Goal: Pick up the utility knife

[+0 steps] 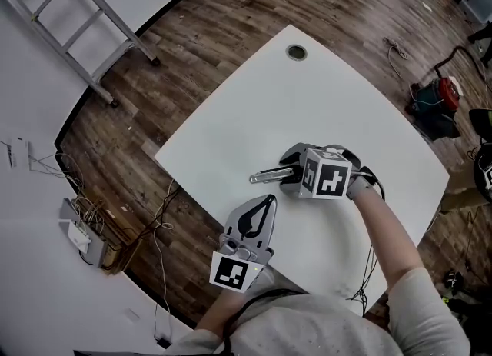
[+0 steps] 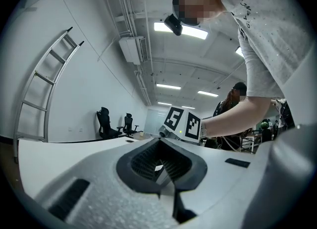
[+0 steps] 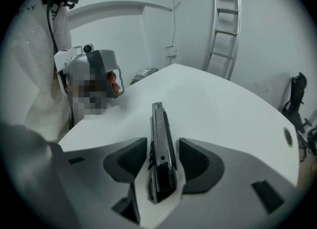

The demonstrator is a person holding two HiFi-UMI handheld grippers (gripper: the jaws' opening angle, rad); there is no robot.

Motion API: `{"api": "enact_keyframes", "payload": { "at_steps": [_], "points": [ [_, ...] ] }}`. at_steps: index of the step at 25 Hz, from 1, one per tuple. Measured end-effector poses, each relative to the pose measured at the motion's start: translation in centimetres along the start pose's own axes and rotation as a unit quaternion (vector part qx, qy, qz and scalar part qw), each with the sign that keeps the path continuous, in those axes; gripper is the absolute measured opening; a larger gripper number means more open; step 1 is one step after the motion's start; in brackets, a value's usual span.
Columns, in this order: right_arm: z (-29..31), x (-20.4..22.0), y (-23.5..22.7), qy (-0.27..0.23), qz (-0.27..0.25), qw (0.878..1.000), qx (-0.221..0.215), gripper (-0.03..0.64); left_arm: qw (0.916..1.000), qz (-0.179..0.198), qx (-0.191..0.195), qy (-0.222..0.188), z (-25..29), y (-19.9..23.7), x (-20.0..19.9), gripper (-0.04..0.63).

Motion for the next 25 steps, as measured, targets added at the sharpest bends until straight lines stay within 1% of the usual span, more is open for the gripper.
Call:
{"api": "enact_keyframes", "payload": {
  "at_steps": [2, 8, 11, 14, 17, 20, 25],
  "points": [
    [0.1, -0.3, 0.1, 0.015, -0.007, 1.0, -0.008, 0.184, 1.0, -0.002, -0.003, -0.001, 0.1, 0.3, -0.1, 0.006],
    [0.3, -0.7, 0.0, 0.035, -0.02, 0.999, -0.015, 0.183, 0.9999, -0.006, -0.009, -0.003, 0.3, 0.8, 0.3, 0.006],
    [0.3, -0.9, -0.1, 0.036, -0.02, 0.999, -0.022, 0.152, 0.9999, -0.009, -0.009, -0.004, 0.6, 0.8, 0.4, 0.006],
    [0.2, -0.7, 0.1, 0.034, -0.015, 0.999, -0.023, 0.143, 0.9999, -0.01, -0.006, -0.004, 0.8, 0.5, 0.4, 0.006],
    [0.1, -1.0, 0.0, 0.041, 0.003, 0.999, -0.017, 0.138, 0.9999, -0.011, -0.009, -0.007, 0.7, 0.5, 0.1, 0.006],
    [0.2, -1.0, 0.1, 0.044, 0.005, 0.999, -0.006, 0.135, 0.9998, -0.009, -0.015, -0.01, 0.4, 0.6, -0.1, 0.007],
    [-0.6, -0.6, 0.5, 0.023, 0.033, 0.999, 0.015, 0.133, 0.9998, 0.0, -0.02, -0.005, -0.4, 0.8, -0.2, 0.006]
  ]
}}
Point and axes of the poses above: the fingertips, and each gripper's own axes: z forward along the fingers, y to its left, x out of its underside, the point moved 2 cm from there along -z, backward along the fingers, and after that the axes turned 5 degrees about -y, right-handed, at the moved point
